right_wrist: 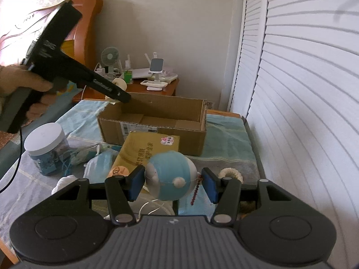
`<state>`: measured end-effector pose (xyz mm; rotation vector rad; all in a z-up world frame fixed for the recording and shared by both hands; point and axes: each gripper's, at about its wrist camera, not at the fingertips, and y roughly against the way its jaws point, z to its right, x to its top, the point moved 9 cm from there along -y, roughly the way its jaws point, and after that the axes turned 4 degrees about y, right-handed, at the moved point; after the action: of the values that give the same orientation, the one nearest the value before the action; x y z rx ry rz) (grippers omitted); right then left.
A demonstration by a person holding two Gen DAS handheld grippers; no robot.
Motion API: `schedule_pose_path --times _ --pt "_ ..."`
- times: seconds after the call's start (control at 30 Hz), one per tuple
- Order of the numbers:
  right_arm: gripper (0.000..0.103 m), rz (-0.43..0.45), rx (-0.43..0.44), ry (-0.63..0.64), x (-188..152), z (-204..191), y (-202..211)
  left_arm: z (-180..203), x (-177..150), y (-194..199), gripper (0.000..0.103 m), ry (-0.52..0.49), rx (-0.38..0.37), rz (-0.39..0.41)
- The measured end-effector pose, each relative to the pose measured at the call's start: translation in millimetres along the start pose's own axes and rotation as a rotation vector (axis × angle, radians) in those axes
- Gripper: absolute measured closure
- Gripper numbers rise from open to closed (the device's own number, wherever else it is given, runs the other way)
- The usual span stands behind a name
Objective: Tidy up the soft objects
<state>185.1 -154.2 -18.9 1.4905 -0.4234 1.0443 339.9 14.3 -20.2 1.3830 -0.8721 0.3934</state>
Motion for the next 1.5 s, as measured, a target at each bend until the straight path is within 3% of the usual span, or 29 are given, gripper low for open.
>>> schedule_pose_path --times 0.07,0.13,0.17,0.2,0.27,0.5,0.63,0.87,1.2,1.5 --pt "0.043 -0.003 -0.002 -0.002 -0.2 1.3 -1.5 -6.3 -0.8 -5.5 0.062 0.012 0.014 -0.004" --pt "0.043 -0.007 -0.004 -0.001 -1.3 1.3 -2.4 -9.7 -3.4 -6.9 0.047 0.020 0.017 -0.014" --pt "0.043 -0.006 -0.004 -0.001 -1.5 1.4 -2.1 -11.7 -4.8 -6.0 0.032 0.028 0.024 -0.015" --pt "0.043 -0.006 -0.003 -0.003 -1.6 1.7 -2.0 -13.9 -5.2 -3.5 0.027 0.032 0.033 -0.008" --pt "0.043 -0.006 0.000 -0.006 -2.0 1.3 -1.7 -14.2 -8.8 3.0 0.026 0.027 0.038 -0.006" --pt "0.043 -0.006 0.000 0.010 1.9 -1.5 1.3 5.0 -35.1 56.2 0.007 0.021 -0.007 0.037" --pt "0.043 -0.008 0.000 0.020 9.4 -3.1 -0.7 22.1 -60.3 91.1 0.005 0.029 -0.054 0.065" --pt "0.043 -0.007 -0.006 0.068 33.7 -11.4 -17.5 26.0 -106.0 127.7 0.002 0.047 0.003 0.114" --pt "0.043 -0.014 0.079 0.156 100.4 -43.9 -81.6 5.6 -137.1 140.0 0.002 0.152 0.054 0.154" --pt "0.043 -0.085 0.184 0.209 138.5 -77.0 -160.8 1.0 -142.9 119.9 0.002 0.112 0.085 0.105"
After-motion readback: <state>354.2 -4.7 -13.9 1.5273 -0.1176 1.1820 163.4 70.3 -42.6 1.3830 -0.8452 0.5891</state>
